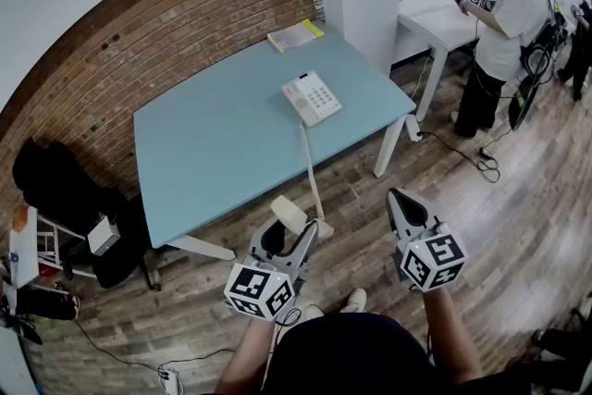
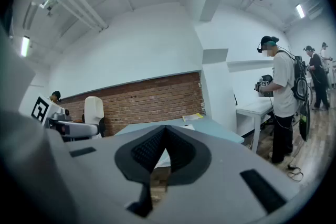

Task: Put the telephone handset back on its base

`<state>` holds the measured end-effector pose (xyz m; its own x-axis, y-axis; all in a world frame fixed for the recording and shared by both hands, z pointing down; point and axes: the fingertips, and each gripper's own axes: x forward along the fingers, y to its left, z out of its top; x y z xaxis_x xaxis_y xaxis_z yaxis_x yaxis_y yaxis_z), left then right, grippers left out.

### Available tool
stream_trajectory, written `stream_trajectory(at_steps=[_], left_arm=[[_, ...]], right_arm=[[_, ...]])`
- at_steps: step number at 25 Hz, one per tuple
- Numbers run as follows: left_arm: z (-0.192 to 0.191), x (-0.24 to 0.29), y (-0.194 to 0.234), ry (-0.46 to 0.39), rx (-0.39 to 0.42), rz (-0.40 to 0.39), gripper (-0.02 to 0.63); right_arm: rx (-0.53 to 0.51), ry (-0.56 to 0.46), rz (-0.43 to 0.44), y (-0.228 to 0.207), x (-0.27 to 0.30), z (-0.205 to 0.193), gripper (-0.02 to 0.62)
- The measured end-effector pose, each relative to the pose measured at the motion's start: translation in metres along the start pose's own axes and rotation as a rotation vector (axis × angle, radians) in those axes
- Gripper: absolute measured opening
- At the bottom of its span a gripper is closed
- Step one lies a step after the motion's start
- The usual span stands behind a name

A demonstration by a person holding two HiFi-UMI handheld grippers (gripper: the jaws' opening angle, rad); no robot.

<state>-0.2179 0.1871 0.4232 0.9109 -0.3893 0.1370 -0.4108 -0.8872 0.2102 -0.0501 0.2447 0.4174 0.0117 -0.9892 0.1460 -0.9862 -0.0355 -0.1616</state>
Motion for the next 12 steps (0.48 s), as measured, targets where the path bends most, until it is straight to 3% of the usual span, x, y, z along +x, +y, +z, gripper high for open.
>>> stream_trajectory(at_steps=[12], left_arm=[[-0.009,0.026,-0.024,-0.015,-0.021,0.068,0.235]], right_arm=[[0.0,-0.005,0.045,-0.041,-0.005,-0.003,0.012]])
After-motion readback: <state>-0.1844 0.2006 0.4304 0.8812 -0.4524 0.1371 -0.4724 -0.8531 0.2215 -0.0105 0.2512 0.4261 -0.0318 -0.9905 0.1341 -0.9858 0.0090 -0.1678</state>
